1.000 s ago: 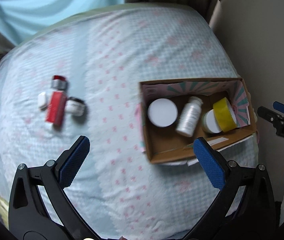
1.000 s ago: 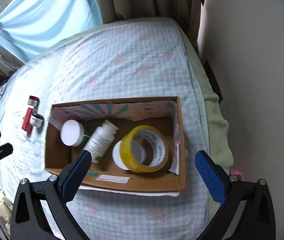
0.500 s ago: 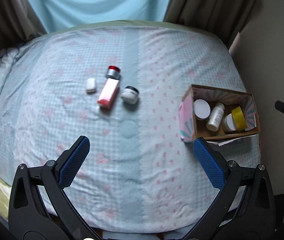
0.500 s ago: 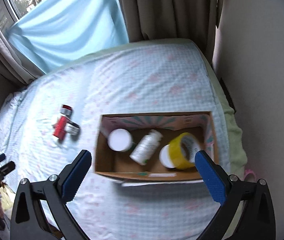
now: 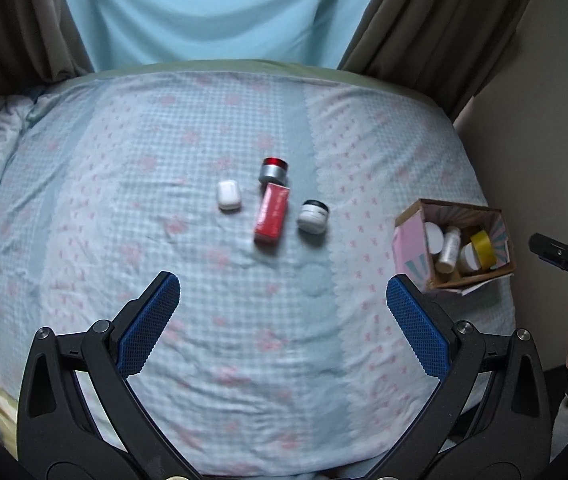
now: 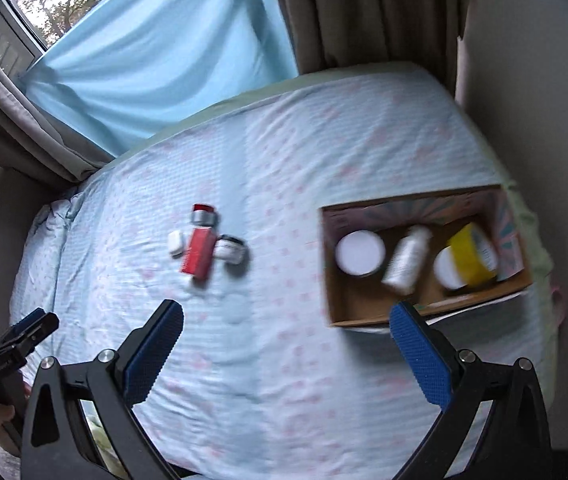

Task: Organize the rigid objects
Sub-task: 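Withdraw both tools from the box toward the remaining objects, then grasp the red MARUBI box with the left tool while the right tool grasps the black-lidded jar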

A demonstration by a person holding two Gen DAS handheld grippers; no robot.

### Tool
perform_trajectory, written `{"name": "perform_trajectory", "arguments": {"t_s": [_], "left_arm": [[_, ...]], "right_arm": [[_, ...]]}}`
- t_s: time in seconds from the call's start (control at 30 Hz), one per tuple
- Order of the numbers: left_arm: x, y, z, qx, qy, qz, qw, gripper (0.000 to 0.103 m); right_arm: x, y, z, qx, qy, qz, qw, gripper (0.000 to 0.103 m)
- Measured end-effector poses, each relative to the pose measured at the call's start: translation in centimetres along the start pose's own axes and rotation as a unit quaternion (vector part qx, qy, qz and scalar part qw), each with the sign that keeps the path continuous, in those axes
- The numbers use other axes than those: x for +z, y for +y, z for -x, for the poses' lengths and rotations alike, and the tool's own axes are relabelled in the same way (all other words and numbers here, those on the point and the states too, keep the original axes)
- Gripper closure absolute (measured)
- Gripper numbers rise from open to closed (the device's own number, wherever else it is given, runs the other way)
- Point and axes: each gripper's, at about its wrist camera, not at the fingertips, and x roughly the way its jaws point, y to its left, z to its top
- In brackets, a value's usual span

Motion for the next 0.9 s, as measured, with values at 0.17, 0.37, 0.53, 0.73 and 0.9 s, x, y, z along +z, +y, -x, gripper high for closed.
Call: {"name": "perform_trajectory", "arguments": {"t_s": [0.17,0.37,0.53,0.73,0.9], "left_arm": [[1.8,3.7,-2.2,-0.023,0.025,-0.015,0.9993,0.0],[4.0,5.6,-7.3,-0.037,0.064,-0.043,0.9963,0.0],[5.5,5.4,-12.7,-0.048,0.096,-0.046,0.9932,0.0],[7.3,4.0,-19.5,-0.041,0.134,-0.036,0.9895,0.0],[8.2,2.3,-25.5,-0.017,0.163,-0.051,0.9852,0.002]], "right_arm": [[0.2,5.1,-3.4,-0.001,0.021,-0.015,1.0,0.0],[1.2,9.2,-7.9,-0.005,0.047,-0.023,0.999,0.0],[2.6,10.3,-12.6,-0.003,0.08,-0.037,0.996,0.0],[4.9,9.2,-19.1,0.003,0.122,-0.079,0.989,0.0],[6.6,7.6,-25.2,-0.004,0.157,-0.118,0.981,0.0]]}}
